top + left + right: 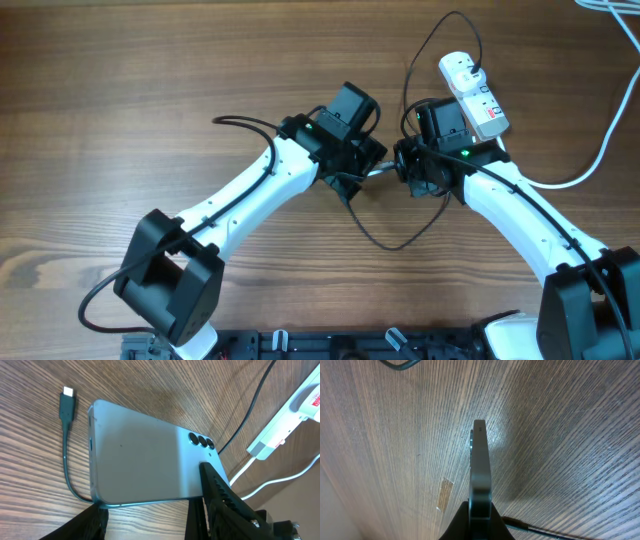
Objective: Plug charger to phone and switch on socket
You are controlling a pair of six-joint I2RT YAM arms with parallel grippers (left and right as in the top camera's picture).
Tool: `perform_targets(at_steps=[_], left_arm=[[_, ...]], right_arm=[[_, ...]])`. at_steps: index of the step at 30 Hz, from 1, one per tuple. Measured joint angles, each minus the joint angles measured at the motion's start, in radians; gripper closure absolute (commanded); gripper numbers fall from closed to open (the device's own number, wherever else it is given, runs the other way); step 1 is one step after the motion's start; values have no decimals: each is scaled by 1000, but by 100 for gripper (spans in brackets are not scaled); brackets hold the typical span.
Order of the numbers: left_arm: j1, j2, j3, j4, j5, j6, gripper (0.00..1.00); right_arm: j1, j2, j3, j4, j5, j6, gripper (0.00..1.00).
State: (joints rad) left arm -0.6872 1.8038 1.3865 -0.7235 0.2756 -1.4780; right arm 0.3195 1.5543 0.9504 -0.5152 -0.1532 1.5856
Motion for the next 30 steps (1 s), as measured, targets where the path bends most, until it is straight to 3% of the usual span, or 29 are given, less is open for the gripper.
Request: perform_targets(at_steps=[7,10,13,16,20,23,26,30], left_arm=[[-34,12,0,25,-63,-34,30],[-34,12,0,-17,-77,13,24],[-34,12,-2,-82,-122,181,12],[-34,12,-2,-101,-157,448,1],[-34,12,-2,-101,-176,850,0],[-34,12,-2,-105,-181,1052,0],[-34,12,-2,-104,-182,1160,0],[-34,-1,-4,-70,-183,1216,2]], right_arm=[[0,0,0,0,0,-10,96],[0,0,0,1,18,-106,96],[1,0,0,8,59,-305,95],[1,0,0,37,72,-489,95],[1,0,0,38,72,-653,95],[1,0,0,38,68,-700,95],[1,0,0,38,56,-695,96],[1,0,0,50,40,-641,96]])
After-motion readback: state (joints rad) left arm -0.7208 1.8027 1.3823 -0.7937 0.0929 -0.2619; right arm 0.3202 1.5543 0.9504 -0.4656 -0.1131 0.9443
